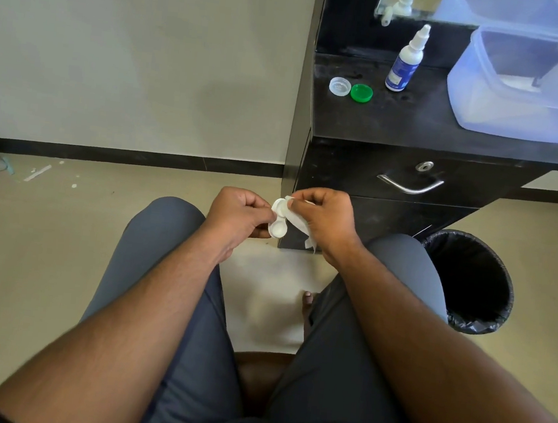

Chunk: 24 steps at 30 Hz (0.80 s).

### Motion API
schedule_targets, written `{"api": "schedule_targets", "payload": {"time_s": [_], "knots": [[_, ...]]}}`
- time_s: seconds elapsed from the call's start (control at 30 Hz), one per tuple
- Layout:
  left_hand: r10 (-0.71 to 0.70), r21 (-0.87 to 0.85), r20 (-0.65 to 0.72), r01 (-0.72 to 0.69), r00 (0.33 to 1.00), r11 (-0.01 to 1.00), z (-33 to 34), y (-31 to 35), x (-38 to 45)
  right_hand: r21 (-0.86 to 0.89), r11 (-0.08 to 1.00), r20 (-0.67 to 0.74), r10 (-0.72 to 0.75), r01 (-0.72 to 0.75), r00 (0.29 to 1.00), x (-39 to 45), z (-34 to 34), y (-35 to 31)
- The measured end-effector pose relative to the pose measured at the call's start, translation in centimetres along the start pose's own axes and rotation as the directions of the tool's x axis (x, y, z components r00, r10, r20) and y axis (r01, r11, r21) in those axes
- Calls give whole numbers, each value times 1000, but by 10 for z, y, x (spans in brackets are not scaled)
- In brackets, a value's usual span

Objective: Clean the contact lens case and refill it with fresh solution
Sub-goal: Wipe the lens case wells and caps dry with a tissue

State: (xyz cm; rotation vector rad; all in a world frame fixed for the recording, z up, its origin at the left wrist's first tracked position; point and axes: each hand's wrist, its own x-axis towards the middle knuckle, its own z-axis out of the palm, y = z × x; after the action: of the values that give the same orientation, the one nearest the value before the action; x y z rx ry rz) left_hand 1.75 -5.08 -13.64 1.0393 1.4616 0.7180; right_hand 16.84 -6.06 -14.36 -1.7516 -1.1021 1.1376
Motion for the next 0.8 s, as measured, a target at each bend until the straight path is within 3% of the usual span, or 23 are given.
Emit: {"api": "schedule_targets", "payload": {"time_s": [0.17, 0.3, 0.4, 0.53, 0.67, 0.73, 0.8], "knots": [[40, -43, -50, -42, 998, 998, 5, 2, -3, 54, 998, -5, 28, -28, 1000, -2, 0, 1], [55, -114, -69, -63, 996, 992, 6, -3, -3, 284, 934, 75, 204, -217, 976, -4, 2, 4], [70, -104, -82, -78, 994, 992, 7, -3, -2, 315, 906, 142, 251, -284, 958, 1, -2, 4], [82, -93, -112, -92, 990, 991, 4, -3, 0, 203, 926, 230, 271, -319, 935, 2, -4, 1], [83, -29, -112, -87, 990, 996, 3, -5, -1, -22, 964, 311, 259, -265, 915, 0, -12, -3], [66, -92, -145, -80, 987, 993, 2, -5, 0, -182, 966, 343, 236, -182, 909, -5, -17, -7], [34, -193, -180, -69, 983, 979, -1, -3, 1, -159, 975, 301, 196, -153, 933, -7, -21, -4]]}}
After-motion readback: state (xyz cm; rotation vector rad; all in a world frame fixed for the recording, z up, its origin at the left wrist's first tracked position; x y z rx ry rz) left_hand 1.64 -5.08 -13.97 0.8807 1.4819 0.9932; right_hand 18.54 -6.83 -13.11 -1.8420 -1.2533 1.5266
